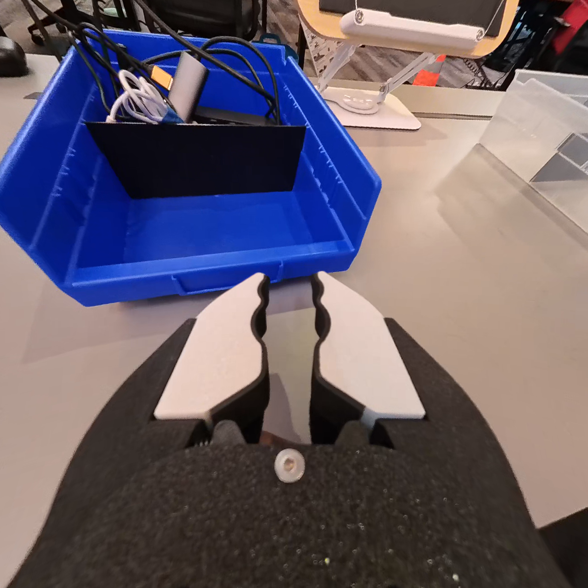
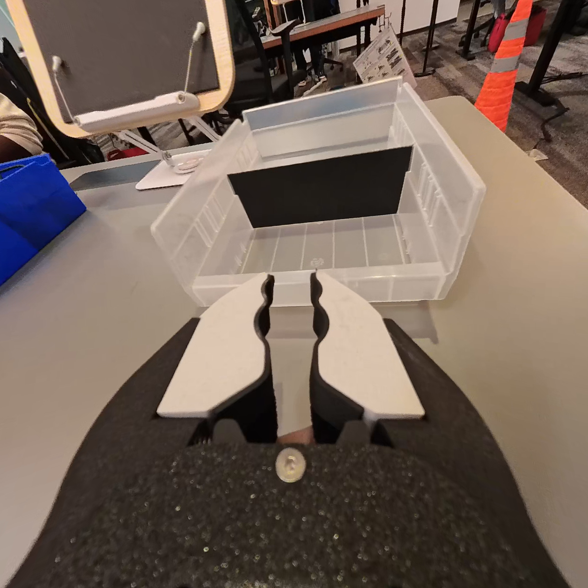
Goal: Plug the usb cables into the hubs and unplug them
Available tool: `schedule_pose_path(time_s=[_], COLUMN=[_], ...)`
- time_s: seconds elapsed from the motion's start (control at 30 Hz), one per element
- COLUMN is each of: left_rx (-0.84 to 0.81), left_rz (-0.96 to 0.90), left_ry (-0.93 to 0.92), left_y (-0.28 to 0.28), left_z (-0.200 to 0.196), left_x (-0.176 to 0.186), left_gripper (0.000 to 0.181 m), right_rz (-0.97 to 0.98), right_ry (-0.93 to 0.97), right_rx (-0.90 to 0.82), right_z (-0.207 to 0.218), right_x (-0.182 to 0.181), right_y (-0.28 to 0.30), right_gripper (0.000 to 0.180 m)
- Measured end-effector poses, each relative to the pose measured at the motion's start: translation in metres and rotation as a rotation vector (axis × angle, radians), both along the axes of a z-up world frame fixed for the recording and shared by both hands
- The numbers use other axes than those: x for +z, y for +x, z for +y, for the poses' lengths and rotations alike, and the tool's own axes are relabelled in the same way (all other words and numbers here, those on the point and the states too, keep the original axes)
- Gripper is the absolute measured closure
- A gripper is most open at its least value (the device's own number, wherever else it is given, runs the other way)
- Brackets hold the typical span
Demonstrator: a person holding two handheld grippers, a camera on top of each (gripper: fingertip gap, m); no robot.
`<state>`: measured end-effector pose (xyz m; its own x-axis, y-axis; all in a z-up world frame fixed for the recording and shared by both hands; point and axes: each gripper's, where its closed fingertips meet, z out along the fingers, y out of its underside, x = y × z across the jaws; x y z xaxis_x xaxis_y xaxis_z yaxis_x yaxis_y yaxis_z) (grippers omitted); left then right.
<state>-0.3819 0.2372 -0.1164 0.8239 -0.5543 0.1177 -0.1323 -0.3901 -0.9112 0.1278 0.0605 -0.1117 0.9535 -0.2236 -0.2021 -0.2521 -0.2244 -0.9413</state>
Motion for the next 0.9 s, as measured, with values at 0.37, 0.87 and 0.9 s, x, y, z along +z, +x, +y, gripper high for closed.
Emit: schedule_pose_path(time_s=[0.37, 0.87, 0.9], left_rx=[-0.026, -0.236, -0.249], left_rz=[-0.027, 0.442, 0.524], left_ry=[0.006, -0.038, -0.086], left_y=[0.007, 0.041, 0.046], left_z=[-0.001, 0.134, 0.154], left_x=[0.003, 0.083, 0.084], left_gripper=[0.154, 0.134, 0.129], right_rz=[-0.109, -0.267, -0.256], right_ry=[0.007, -0.038, -0.041], right_rx=[0.143, 0.390, 0.399], right_z=[0.012, 0.032, 0.034], right_x=[0.008, -0.006, -0.008], right_y=[-0.067, -0.148, -0.149], right_gripper=[0.159, 0.159, 0.159])
